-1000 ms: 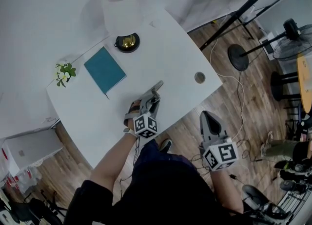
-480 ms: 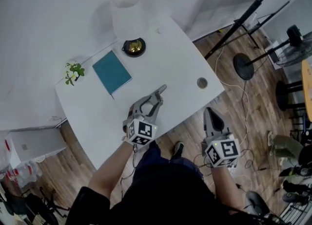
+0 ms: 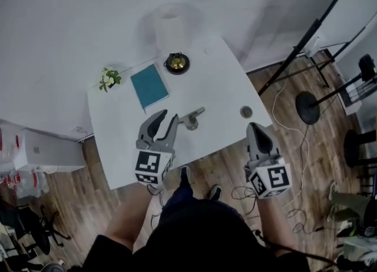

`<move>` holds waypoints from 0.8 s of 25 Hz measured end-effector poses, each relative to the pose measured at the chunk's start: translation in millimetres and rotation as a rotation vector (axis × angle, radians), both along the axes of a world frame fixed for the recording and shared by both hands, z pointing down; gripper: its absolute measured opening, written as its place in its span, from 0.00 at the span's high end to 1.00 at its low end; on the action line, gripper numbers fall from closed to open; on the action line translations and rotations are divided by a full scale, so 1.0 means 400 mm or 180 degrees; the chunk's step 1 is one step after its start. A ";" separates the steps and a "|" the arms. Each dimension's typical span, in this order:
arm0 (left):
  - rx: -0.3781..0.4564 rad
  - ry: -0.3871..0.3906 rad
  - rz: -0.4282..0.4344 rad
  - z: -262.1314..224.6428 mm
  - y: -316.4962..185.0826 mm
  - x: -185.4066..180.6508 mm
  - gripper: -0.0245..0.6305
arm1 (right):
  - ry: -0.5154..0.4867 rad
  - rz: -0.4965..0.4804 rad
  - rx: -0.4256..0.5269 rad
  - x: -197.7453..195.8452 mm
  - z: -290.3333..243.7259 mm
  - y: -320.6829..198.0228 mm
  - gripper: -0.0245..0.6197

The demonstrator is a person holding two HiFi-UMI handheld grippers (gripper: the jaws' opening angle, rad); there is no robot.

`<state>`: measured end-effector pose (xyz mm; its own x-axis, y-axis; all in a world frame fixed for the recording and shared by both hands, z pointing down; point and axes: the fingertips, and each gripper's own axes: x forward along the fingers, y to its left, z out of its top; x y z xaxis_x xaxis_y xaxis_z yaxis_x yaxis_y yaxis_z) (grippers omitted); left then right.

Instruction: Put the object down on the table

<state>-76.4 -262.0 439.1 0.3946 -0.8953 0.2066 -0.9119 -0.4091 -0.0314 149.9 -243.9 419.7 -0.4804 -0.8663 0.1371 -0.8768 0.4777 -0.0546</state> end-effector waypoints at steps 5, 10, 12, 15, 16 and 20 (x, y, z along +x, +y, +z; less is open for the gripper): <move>0.0217 0.0093 -0.0321 -0.131 0.100 0.017 0.80 | -0.0071 -0.0283 0.0235 0.033 -0.077 0.053 0.95; 0.0347 0.0134 -0.0523 -0.200 0.203 0.053 0.81 | -0.0050 -0.0564 0.0480 0.042 -0.146 0.123 0.95; 0.0382 0.0184 -0.0609 -0.215 0.242 0.067 0.81 | 0.0036 -0.0669 0.0565 0.047 -0.155 0.147 0.95; 0.0436 0.0249 -0.0711 -0.227 0.291 0.084 0.81 | 0.0099 -0.0759 0.0595 0.065 -0.152 0.175 0.95; 0.0449 0.0259 -0.0742 -0.230 0.303 0.088 0.82 | 0.0098 -0.0776 0.0589 0.072 -0.150 0.180 0.96; 0.0465 0.0244 -0.0871 -0.235 0.328 0.092 0.82 | 0.0053 -0.0823 0.0562 0.087 -0.146 0.180 0.95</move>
